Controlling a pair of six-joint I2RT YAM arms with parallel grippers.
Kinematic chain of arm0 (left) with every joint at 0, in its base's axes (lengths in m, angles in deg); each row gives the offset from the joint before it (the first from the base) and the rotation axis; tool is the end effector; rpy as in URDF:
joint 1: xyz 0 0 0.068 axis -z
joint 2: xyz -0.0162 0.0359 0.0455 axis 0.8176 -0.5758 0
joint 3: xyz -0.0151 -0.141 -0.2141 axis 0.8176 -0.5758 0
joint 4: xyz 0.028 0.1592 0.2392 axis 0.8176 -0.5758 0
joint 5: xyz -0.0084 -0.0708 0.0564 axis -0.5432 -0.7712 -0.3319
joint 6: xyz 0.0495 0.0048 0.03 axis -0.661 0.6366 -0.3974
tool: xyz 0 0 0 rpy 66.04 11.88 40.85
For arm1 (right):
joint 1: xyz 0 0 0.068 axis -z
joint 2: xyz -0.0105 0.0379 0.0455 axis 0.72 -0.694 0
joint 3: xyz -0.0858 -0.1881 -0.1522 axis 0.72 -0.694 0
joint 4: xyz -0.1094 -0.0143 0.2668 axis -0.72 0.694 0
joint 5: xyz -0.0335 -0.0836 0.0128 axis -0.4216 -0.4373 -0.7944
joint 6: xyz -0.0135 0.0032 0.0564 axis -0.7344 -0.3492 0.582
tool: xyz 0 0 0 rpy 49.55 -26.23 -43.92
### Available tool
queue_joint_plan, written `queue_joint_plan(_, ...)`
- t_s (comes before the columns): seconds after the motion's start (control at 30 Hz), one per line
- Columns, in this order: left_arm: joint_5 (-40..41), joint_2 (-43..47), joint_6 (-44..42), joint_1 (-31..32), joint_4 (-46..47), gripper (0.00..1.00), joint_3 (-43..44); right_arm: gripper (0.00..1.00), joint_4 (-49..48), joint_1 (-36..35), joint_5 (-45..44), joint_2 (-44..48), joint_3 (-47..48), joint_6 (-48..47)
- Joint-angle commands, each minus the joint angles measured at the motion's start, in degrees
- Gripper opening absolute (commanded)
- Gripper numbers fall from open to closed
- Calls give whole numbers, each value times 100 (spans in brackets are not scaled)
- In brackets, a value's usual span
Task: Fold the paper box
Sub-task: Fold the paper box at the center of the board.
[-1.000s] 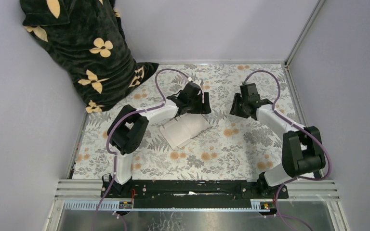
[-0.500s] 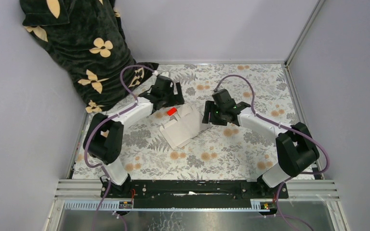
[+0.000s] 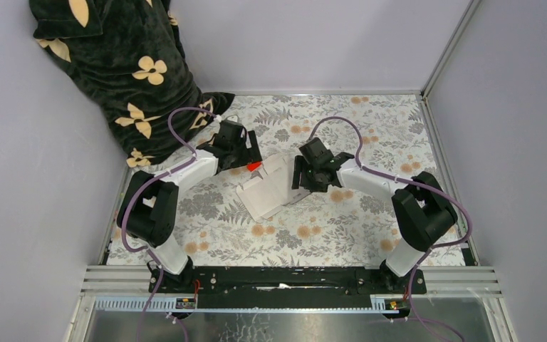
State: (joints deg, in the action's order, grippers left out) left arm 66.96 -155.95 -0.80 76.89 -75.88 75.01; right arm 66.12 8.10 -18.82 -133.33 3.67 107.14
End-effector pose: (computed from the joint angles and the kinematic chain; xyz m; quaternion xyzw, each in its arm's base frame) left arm 0.3558 -0.1427 0.1676 -0.0979 0.9265 -0.1552 0.3284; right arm 0.2949 0.2281 0.1633 0.0040 0.9487 0.1794 0.2604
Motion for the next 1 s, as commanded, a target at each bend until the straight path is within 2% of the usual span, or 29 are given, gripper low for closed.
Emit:
queue_joint_plan(0.0,-81,220,30,-124,161,99,-77,70,55,-128,-205,-51,24,230)
queue_joint_plan(0.17,-156,194,44,-166,229,99,-120,70,240,-152,-343,40,35,163)
queue_joint_plan(0.3,-161,159,33,-181,209,99,-113,70,552,-165,-836,414,229,-13)
queue_joint_plan(0.43,-161,108,38,-184,222,99,-108,72,950,-160,-846,544,421,-71)
queue_joint_plan(0.73,-161,78,50,-247,231,99,-71,73,300,-160,-339,458,-219,561)
queue_joint_plan(0.97,-334,65,86,-262,273,99,-68,74,117,-229,-240,343,-296,838)
